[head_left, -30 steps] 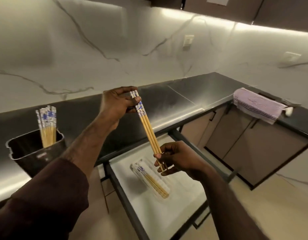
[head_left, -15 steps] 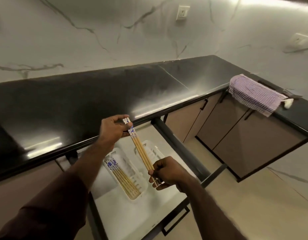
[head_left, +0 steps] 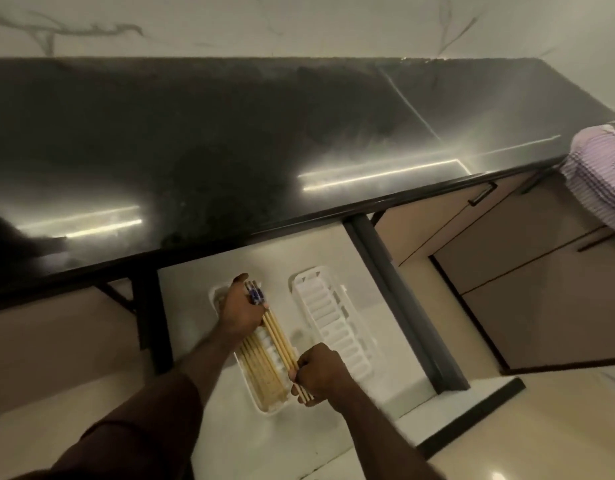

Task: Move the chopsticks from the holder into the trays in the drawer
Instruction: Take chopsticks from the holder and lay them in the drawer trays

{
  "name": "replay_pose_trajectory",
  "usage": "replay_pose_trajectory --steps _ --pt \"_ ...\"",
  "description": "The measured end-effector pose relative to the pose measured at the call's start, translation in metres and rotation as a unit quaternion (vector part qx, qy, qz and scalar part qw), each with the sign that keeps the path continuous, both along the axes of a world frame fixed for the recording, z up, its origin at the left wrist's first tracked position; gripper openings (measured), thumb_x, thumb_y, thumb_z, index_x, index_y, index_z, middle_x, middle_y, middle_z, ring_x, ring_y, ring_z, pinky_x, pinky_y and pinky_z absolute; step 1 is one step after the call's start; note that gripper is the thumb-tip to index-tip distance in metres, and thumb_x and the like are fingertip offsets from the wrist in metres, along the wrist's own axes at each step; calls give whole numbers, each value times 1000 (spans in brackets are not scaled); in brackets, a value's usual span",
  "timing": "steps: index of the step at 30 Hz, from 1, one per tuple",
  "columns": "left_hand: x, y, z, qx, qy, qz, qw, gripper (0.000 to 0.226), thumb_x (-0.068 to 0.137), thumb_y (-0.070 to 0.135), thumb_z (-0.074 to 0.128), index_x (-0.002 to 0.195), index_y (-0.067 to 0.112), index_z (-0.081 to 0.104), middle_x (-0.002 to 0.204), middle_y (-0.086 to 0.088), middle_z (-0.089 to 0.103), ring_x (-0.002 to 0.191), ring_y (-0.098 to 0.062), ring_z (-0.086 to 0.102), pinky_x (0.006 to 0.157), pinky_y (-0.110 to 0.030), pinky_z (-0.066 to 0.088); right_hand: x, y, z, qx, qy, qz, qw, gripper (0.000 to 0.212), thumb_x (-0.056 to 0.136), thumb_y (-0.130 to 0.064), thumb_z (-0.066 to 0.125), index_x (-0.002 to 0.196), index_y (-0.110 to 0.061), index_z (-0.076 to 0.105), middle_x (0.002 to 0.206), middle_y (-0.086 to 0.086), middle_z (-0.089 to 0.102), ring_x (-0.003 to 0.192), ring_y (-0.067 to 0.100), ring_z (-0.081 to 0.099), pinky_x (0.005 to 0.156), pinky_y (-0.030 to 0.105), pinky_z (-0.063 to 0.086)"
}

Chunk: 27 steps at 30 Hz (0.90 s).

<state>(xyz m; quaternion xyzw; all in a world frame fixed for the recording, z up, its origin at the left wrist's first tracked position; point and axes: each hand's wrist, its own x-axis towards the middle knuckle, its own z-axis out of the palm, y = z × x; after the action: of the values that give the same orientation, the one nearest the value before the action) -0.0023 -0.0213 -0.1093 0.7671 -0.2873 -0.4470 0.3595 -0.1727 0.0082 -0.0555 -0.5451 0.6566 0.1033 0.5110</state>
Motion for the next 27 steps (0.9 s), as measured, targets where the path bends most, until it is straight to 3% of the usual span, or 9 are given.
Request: replay_pose_trajectory --steps 4,6,9,13,17,23,27 --pt "-18 5 -23 56 -14 33 998 56 84 -1 66 131 9 36 113 -18 57 95 -32 64 74 -51 59 9 -9 -23 -12 51 55 997 16 84 -13 66 93 -1 71 85 11 77 75 26 75 72 40 63" --pt "-21 7 -31 90 -31 48 994 55 85 4 67 131 3 38 116 -22 59 99 -36 63 78 -50 58 14 -10 -30 -22 74 82 994 17 84 -17 65 94 -4 69 86 8 76 73 23 75 68 35 63" --pt "-22 6 -34 125 -74 43 988 45 83 12 69 122 -2 50 111 -25 64 98 -39 65 78 -43 58 20 -12 -38 -44 107 126 985 22 86 -22 63 100 -7 68 97 8 74 86 23 73 77 32 61" --pt "-23 5 -37 145 -122 13 982 39 86 18 67 117 -1 53 111 -21 65 104 -36 63 81 -37 55 29 -5 -45 -93 132 172 972 23 88 -23 58 107 -10 61 107 8 67 100 26 68 81 29 54" --pt "-27 7 -37 124 -174 -29 976 22 88 11 63 108 4 57 106 -17 66 100 -33 64 78 -38 55 31 10 -52 -147 128 186 963 20 91 -23 57 108 -13 60 107 5 65 99 23 65 75 27 48" --pt "-30 12 -36 98 -320 -178 925 19 98 23 49 112 11 54 111 -6 64 99 -22 65 76 -26 49 34 23 -65 -174 102 200 959 24 97 -26 52 119 -17 57 116 2 63 101 18 62 86 28 52" --pt "-30 13 -37 118 -325 -216 913 16 95 13 50 109 7 56 110 -14 63 100 -31 63 82 -37 51 36 26 -72 -178 99 183 962 29 99 -29 53 126 -17 53 122 0 63 107 17 62 92 28 51"
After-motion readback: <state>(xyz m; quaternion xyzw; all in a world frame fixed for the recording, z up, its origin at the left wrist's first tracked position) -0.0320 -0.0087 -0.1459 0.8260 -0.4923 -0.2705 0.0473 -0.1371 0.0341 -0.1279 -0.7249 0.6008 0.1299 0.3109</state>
